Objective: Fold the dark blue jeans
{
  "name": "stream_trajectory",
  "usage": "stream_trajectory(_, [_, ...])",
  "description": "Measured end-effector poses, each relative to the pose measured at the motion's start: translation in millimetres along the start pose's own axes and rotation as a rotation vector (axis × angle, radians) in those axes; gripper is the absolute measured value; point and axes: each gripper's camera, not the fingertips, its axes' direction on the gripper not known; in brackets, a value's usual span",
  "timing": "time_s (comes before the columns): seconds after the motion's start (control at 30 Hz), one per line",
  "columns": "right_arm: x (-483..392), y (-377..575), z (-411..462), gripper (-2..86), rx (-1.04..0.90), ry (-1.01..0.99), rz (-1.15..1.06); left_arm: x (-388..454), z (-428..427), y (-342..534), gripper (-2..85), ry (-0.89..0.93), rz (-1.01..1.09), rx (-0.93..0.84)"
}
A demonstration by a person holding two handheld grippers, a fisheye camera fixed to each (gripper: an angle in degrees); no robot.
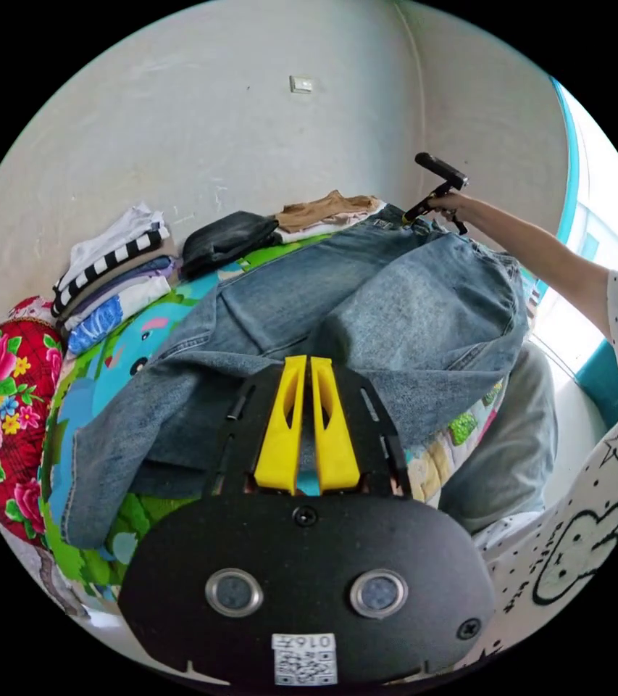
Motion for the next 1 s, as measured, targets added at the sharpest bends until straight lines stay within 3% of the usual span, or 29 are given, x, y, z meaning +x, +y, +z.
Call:
stream_trajectory(0.13, [8.4,-23.1,-14.6,5.4,0.010,0.213,0.106,12.6,13.2,-26.6,-0.7,-0.008,0.026,0.028])
stream_trajectory(0.3, [-3.1,-21.2,-3.0,5.3,0.015,0.723,0.131,26.5,9.9,-15.7,-0.7,0.030,0.033,-0.048])
stream_trajectory(0.37, [-20.1,-10.3,-20.7,5.7,0.144,0.736,0.087,12.4,-13.8,-5.5,-0.7,0.091,0.021,-0.004])
stream_trajectory(0.43, [-42.0,3.7,-49.2,7.4,0.294,0.645,0.045,-29.3,-43.1,4.6,-0.5,0.157,-0.096,0.047])
stream_trajectory(0.53, [-92.8,27.5,-103.0,10.6,0.439,0.339,-0.073,-89.7,-73.1,21.1,0.1,0.064,-0.296,0.114])
stream_trajectory(0.63, [-157.8,48.6,-152.5,14.1,0.556,-0.108,-0.269,-129.8,-95.4,37.1,0.0,0.096,-0.431,0.131])
stream_trajectory(0.7, [-218.4,47.0,-173.5,16.1,0.509,-0.478,-0.567,-137.2,-110.6,46.5,-0.3,0.149,-0.440,0.159])
stream_trajectory(0.77, [-263.1,32.2,-181.0,16.6,0.449,-0.587,-0.651,-136.9,-128.1,55.6,-0.5,0.152,-0.435,0.172])
stream_trajectory(0.93, [-348.4,-32.7,-168.6,14.8,0.323,-0.590,-0.634,-134.3,-187.1,85.1,-0.9,-0.056,-0.357,0.132])
stream_trajectory(1.0, [-366.0,-65.3,-153.8,7.0,0.205,-0.612,-0.566,-141.5,-206.4,95.7,-0.9,-0.112,-0.368,0.109])
